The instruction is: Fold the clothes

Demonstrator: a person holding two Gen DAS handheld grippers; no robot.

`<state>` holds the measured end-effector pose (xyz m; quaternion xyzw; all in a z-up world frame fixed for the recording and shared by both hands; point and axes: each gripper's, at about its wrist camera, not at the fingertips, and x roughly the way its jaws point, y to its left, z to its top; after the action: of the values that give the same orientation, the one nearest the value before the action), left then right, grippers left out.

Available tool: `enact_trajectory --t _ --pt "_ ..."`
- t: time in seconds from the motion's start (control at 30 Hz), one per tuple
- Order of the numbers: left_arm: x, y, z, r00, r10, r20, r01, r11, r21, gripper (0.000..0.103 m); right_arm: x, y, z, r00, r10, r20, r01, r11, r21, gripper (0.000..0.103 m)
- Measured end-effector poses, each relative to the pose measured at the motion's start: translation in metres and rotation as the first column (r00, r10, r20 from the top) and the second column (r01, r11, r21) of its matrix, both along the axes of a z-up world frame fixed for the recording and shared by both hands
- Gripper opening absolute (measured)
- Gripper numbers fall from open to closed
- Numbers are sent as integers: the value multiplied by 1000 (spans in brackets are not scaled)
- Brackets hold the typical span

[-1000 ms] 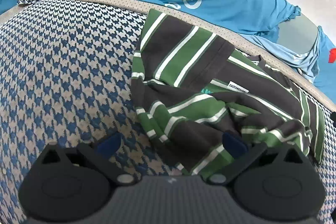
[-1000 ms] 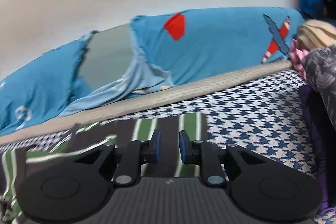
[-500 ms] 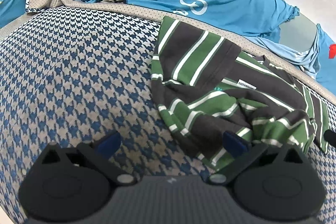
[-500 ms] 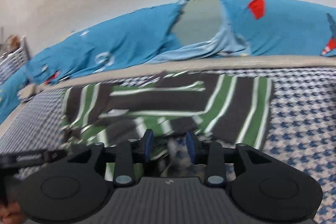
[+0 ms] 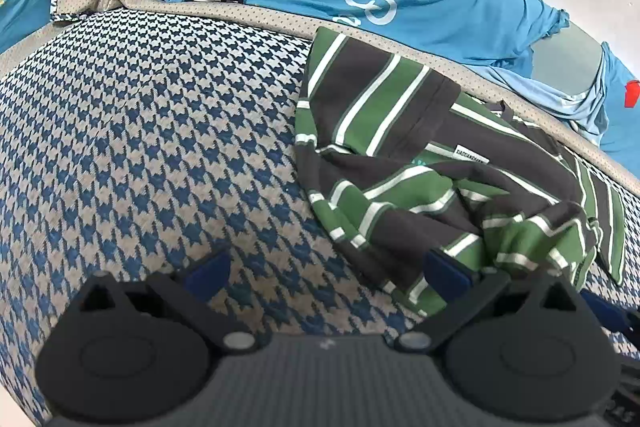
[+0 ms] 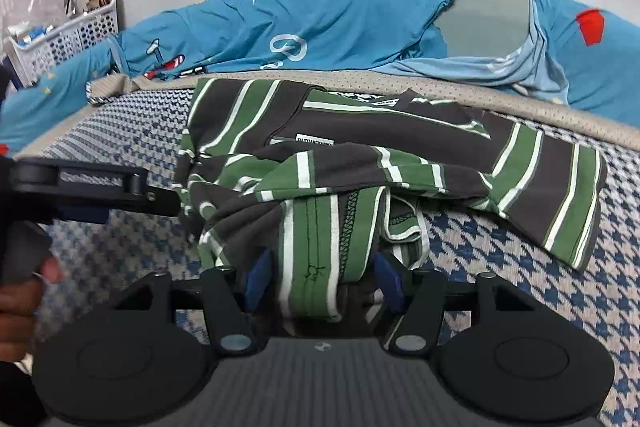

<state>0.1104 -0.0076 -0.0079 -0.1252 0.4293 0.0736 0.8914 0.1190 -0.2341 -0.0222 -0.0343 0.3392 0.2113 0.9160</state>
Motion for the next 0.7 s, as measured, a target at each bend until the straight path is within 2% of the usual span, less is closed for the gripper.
enact_trajectory --t 0.03,0.07,0.1,0.33,0.47,0.6,0.7 --pt "0 1 0 1000 1 0 -1 1000 -1 103 -1 3 -1 1000 7 3 -7 1000 -10 41" --pt "-1 1 1 1000 1 -1 -1 1000 -2 103 -1 6 -2 1000 15 5 -15 1000 -19 20" --pt "-1 2 1 1000 2 -1 -2 1000 -2 103 0 8 -2 1000 22 -3 -22 1000 -21 13" --pt "-7 7 3 1000 20 6 -20 1000 18 103 -13 3 21 998 52 19 -53 997 63 9" --pt "-17 16 12 998 39 38 -40 999 26 103 -28 -5 43 997 48 68 -59 984 169 9" --pt "-28 21 21 997 43 71 -46 998 41 103 -40 -15 61 995 35 92 -62 952 299 9" --pt "-40 24 25 995 36 89 -40 998 39 103 -41 -22 68 998 15 61 -37 920 390 9"
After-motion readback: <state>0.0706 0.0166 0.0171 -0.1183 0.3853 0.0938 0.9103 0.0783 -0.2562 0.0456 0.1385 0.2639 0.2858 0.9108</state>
